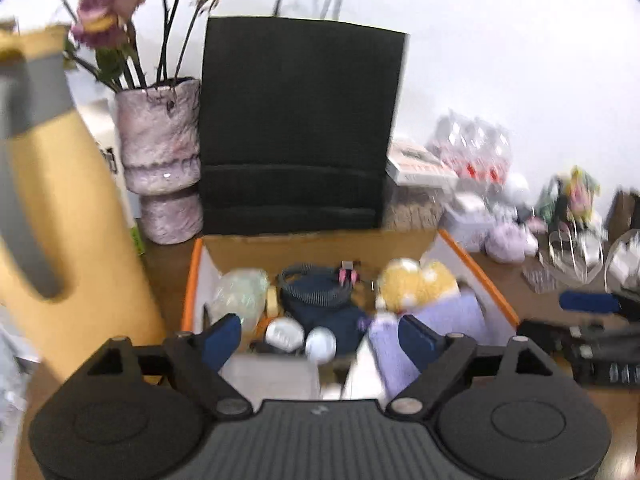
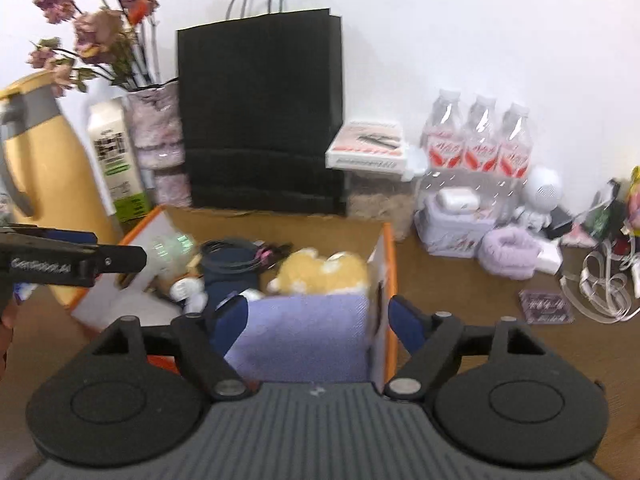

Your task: Organize objects

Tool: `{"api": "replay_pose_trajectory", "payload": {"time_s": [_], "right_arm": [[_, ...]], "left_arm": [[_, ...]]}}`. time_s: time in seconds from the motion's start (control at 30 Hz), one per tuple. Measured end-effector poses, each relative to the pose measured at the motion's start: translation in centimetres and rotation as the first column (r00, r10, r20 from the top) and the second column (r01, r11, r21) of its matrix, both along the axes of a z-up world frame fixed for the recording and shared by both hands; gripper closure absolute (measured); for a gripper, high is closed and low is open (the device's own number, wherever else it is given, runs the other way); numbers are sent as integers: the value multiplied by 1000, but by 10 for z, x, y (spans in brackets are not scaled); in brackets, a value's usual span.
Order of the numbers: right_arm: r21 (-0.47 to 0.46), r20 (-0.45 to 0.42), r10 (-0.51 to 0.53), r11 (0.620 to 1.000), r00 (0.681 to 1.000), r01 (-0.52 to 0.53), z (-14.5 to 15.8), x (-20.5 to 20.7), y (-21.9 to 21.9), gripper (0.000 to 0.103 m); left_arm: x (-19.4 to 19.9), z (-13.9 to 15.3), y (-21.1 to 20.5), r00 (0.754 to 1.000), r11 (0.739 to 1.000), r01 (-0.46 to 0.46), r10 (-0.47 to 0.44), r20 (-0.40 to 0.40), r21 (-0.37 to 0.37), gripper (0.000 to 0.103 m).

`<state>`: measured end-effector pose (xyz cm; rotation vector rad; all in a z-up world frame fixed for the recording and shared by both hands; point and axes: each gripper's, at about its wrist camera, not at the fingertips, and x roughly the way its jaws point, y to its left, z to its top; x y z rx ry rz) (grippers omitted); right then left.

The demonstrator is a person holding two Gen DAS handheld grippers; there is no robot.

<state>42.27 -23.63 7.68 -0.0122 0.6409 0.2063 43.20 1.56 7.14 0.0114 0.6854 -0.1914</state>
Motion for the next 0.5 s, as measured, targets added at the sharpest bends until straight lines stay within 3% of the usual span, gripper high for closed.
{"api": "replay_pose_trajectory", "payload": {"time_s": [0.1,0.17,0.27,0.43,0.5], "right_arm": [[38,-8,-9,999,1000,9,5,-33,-6,24],[31,46,12,999,999,-13,11,-76,-5,17],[-31,137,50,998,989,-46,6,-153,0,1],[26,127,49,998,991,-53,-13,-261,-1,0],[79,117,28,996,993,-37,-16,-304,-5,0]], "left_arm": [[-62,14,-1,998,999,28,-30,57,30,15],[-118,18,3,992,1000,12,-11,130,-3,0],[-193,12,2,981,999,24,-18,193,-30,0],[-308,1,-1,977,997,72,-67,204,-17,0],[-349,-3,-1,972,999,37,-35,234,-4,0]]}}
